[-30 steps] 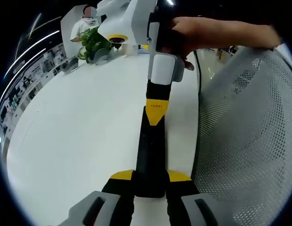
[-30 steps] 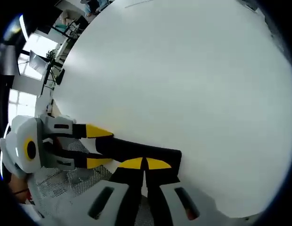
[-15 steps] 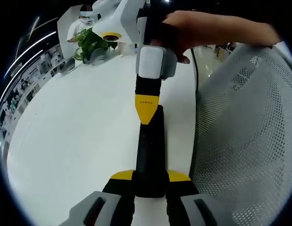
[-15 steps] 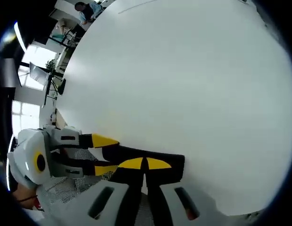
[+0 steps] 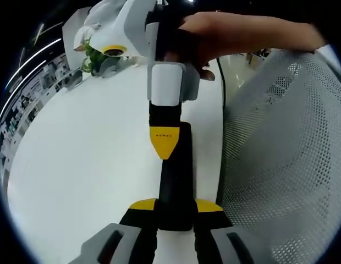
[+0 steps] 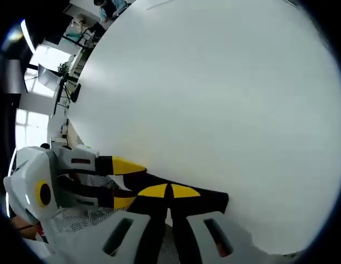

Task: Press the specified remote control buttons in sequence, fully releasing each button before pressing the next.

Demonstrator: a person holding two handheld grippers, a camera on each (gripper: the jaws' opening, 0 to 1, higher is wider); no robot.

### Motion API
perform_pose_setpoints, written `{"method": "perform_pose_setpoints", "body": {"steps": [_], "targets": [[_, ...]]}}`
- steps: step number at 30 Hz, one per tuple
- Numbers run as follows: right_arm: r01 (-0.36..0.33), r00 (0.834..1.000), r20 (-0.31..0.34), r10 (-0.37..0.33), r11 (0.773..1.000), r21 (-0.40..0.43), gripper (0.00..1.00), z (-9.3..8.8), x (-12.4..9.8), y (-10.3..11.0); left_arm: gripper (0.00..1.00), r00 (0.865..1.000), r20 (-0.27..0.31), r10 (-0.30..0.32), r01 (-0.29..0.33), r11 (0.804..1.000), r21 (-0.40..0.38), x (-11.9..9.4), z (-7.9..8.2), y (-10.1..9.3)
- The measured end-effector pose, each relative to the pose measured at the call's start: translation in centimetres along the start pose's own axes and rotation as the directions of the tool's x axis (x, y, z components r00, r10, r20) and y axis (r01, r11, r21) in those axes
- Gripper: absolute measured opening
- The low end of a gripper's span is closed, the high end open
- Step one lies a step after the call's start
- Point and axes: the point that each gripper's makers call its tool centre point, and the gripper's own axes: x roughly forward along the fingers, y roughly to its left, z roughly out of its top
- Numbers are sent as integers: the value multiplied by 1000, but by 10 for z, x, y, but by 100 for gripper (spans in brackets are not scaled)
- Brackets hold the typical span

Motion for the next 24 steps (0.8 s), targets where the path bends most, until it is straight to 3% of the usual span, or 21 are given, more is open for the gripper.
{"method": "perform_pose_setpoints", "body": {"steps": [10,20,24], "targets": [[-18,1000,-6,18,1000,13,0,-2,1,2,24,1000,4,-1,1,1000,-1,0,0,0],[7,1000,2,-7,999,-34,0,-4,2,4,24,1000,3,-3,3,1000,-3,0,0,0],[-12,1000,2,12,1000,-6,0,-2,3,1,24,1000,3,-2,2,1000,-2,0,0,0]]}}
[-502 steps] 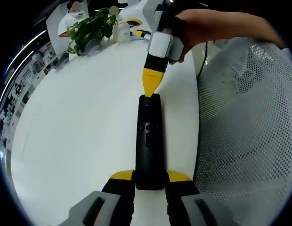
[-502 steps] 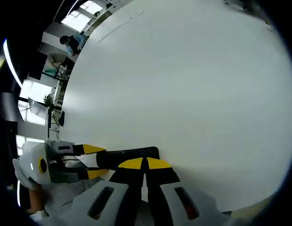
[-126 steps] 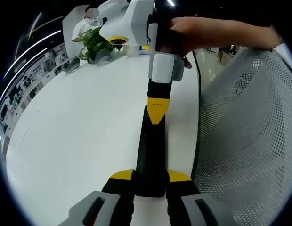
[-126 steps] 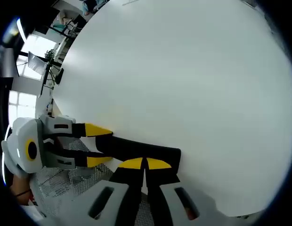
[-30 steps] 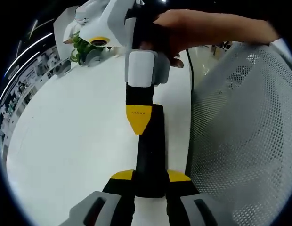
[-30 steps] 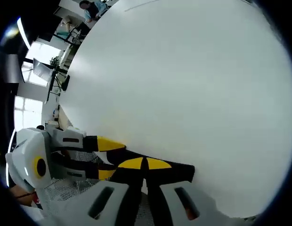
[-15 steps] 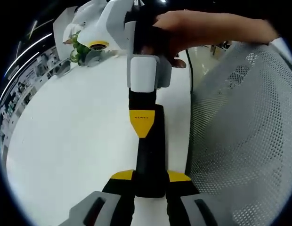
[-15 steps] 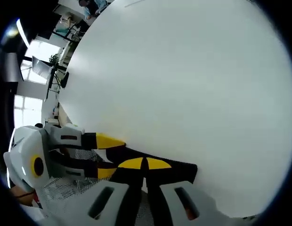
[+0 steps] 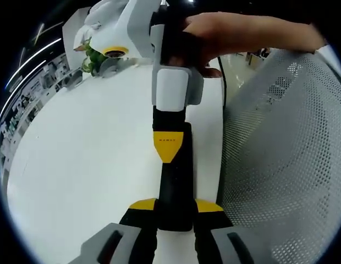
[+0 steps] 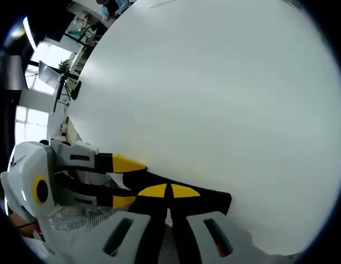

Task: Press the specified remote control buttons in sequence, fully releasing each button before pressing the next.

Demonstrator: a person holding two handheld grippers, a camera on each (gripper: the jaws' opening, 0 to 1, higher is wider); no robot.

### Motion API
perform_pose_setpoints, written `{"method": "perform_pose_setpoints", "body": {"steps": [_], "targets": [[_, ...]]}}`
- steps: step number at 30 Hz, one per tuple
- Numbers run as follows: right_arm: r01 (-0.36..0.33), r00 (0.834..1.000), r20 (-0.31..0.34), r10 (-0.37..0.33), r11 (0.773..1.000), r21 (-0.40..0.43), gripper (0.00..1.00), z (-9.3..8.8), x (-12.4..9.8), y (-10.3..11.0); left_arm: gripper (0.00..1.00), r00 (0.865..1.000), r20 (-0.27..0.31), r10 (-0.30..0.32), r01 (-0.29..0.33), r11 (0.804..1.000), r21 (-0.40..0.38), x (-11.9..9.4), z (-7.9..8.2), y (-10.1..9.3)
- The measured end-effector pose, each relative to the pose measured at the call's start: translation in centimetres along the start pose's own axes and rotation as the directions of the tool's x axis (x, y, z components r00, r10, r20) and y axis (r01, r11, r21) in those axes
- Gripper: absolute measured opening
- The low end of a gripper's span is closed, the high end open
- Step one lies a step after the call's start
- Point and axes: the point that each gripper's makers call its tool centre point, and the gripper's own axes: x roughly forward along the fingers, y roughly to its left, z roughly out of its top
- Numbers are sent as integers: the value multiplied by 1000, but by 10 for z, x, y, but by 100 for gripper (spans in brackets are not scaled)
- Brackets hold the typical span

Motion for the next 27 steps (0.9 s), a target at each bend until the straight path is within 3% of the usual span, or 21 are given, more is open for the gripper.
{"method": "perform_pose_setpoints", "body": {"steps": [10,14,18,27], "targets": [[-18,1000,9,18,999,29,0,1,0,1,24,1000,6,2,-2,1000,-3,0,1,0],[-43,999,8,43,995,86,0,1,0,0,24,1000,8,4,-4,1000,-9,0,1,0],[-55,997,-40,60,992,110,0,-4,-3,1,24,1000,11,7,-7,1000,-14,0,1,0],[-64,997,-36,70,986,152,0,-7,-12,-1,24,1000,17,10,-10,1000,-18,0,1,0]]}}
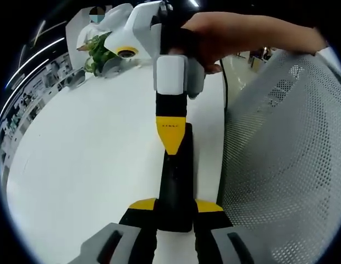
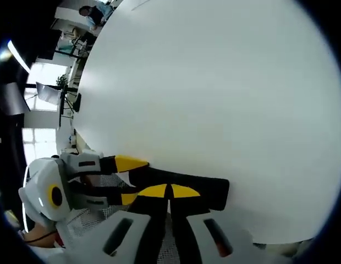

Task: Press the specified remote control buttons in sequence, fully releasing each button before pressing the next.

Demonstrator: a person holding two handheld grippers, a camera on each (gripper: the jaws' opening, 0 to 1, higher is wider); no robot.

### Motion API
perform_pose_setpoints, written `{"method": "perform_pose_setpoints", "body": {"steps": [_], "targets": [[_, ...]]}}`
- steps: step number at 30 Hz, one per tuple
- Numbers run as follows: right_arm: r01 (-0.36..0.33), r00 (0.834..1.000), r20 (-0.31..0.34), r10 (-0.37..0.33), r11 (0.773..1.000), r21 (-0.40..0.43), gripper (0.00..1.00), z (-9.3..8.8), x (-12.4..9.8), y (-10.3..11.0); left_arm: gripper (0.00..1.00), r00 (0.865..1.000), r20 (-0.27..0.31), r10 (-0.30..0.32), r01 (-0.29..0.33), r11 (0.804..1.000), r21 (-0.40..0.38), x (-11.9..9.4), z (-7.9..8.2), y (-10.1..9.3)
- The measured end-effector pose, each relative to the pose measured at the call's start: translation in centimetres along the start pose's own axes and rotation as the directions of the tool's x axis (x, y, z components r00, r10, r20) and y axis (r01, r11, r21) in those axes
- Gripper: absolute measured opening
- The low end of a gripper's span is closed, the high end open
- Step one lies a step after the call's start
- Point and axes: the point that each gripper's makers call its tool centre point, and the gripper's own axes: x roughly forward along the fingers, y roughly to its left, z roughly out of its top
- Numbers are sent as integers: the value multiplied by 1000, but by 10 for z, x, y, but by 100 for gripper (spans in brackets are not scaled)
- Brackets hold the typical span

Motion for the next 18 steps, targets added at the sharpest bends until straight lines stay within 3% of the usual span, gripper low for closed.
{"method": "perform_pose_setpoints", "body": {"steps": [9,18], "targets": [[22,999,-40,-24,998,-61,0,-7,8,5,24,1000,7,3,-3,1000,0,0,0,0],[59,998,-20,-62,993,-99,0,-4,8,0,24,1000,7,4,-4,1000,4,0,0,0]]}}
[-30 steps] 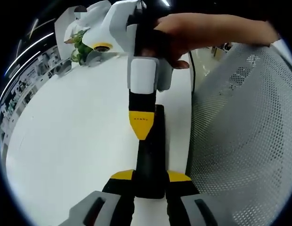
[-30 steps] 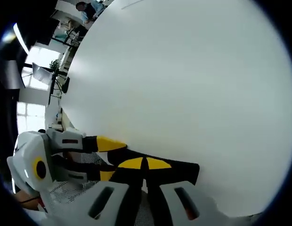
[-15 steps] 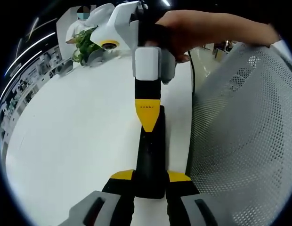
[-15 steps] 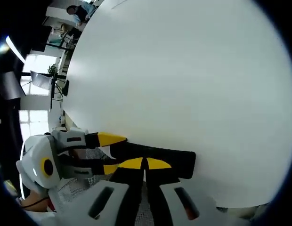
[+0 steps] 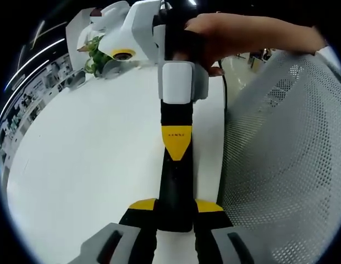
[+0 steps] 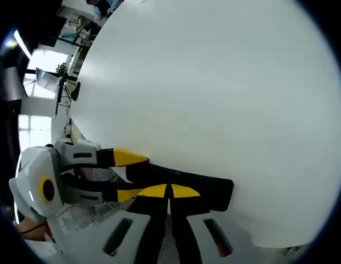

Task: Press the specified remote control buttons in sequence, fully releasing each button before pressing the next.

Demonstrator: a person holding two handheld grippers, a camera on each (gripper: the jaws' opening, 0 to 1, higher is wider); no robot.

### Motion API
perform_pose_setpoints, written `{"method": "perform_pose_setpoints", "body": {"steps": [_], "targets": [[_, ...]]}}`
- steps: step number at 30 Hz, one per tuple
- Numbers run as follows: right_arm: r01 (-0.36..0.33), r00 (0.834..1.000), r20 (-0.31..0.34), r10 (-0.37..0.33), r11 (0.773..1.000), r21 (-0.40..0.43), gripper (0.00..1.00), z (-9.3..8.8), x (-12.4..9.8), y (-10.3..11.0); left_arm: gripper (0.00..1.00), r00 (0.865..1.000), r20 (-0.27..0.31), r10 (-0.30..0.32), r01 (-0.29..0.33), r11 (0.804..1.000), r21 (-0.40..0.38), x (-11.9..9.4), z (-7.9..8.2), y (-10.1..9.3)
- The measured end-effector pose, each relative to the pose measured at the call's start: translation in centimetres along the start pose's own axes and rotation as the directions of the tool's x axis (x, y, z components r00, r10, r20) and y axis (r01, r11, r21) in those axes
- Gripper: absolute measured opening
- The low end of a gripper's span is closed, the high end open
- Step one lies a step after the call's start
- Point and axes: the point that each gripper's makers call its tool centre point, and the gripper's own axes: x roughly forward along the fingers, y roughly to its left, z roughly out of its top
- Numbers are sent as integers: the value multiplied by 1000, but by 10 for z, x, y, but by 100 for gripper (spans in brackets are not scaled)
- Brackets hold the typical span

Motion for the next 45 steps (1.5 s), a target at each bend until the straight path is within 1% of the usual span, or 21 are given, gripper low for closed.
{"method": "perform_pose_setpoints", "body": {"steps": [5,9,11,12,15,20,22,24,27,30,34,37,42,45], "targets": [[15,1000,-5,-16,1000,-25,0,1,0,1,24,1000,0,3,-3,1000,-1,1,1,0],[47,999,1,-47,997,-64,0,0,0,1,24,1000,-2,3,-3,1000,-2,1,1,0],[73,997,12,-72,991,-115,0,0,0,1,25,1000,-2,2,-2,1000,-3,1,1,0],[86,996,9,-85,988,-126,0,-2,1,2,25,1000,2,3,-3,1000,-7,1,1,0],[100,995,9,-100,986,-133,0,-1,1,2,25,1000,3,0,0,1000,-2,2,3,0],[104,995,12,-104,984,-143,0,0,2,1,25,1000,4,-2,2,1000,0,2,3,0],[127,992,17,-125,975,-184,0,0,2,2,25,1000,3,-3,3,1000,2,2,3,0],[140,990,20,-139,970,-198,0,0,2,3,25,1000,5,-2,2,1000,3,2,3,0],[138,990,21,-137,971,-195,0,0,2,1,25,1000,4,-3,3,1000,5,2,3,0],[123,992,22,-121,977,-175,0,0,1,0,25,1000,6,-3,3,1000,5,2,4,0],[125,992,24,-122,975,-184,0,0,2,2,25,1000,5,-7,7,1000,11,2,3,0],[119,993,28,-116,978,-172,0,0,1,1,25,1000,-2,-14,15,1000,20,1,1,-1],[86,996,29,-84,990,-112,0,0,1,1,25,1000,-9,-12,12,1000,19,0,0,-1],[79,997,22,-77,991,-104,0,-1,1,2,24,1000,-8,-12,12,1000,17,0,-1,0]]}}
